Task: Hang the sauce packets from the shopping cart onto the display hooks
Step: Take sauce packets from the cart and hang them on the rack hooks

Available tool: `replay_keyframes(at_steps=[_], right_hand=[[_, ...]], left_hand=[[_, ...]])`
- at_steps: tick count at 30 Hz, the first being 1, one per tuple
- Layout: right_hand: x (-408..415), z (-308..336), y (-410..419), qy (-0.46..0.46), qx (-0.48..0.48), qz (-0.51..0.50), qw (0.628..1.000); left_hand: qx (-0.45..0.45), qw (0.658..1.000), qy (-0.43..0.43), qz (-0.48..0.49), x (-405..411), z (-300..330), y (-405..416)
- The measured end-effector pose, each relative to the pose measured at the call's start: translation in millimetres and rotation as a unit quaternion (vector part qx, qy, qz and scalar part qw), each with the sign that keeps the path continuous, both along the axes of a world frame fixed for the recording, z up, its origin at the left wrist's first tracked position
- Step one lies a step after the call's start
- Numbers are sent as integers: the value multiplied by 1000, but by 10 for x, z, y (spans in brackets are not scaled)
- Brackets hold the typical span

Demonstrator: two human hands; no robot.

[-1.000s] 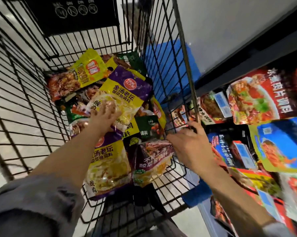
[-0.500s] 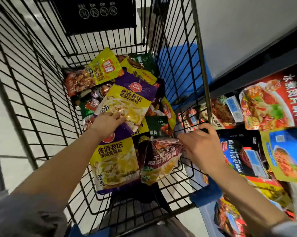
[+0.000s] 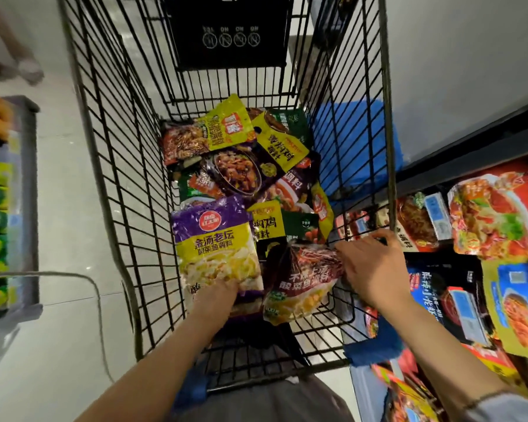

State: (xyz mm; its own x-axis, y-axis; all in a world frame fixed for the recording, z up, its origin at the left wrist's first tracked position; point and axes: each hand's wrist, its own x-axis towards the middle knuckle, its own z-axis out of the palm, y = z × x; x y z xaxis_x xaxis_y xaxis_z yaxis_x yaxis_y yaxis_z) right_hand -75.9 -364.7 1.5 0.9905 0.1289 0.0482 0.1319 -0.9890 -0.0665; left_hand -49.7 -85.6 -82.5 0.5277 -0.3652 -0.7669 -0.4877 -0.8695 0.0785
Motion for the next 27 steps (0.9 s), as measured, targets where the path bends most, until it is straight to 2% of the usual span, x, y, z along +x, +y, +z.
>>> replay_keyframes(at_steps=[3,6,8,10,12,15,21,24,27], right_hand=[[20,17,13,10,-12,-6,1000],[47,52,53,26,-28,-12,999],[64,57,61,37,-49,-10,998],[65,65,72,52,-72,-13,996],[71,82,96,54,-87,-15,995],[77,102,100,48,-91,-5,995],[52,82,69,62,-89,-10,994],[61,83,74,48,-82,-5,995],[67,65,63,40,-81,1,996]], left_hand=[[-52,998,-6,45,246,-80,53],[-127,979,20,155,555,-235,33],[-104,974,23,198,767,-330,-51],[-60,980,-10,191,886,-409,-151],[-32,985,6,168,898,-491,-200],[-27,989,53,133,677,-609,-140],[-31,995,20,93,151,-574,-18],[-77,983,16,166,302,-593,24],[-165,934,-106,299,743,-622,16]])
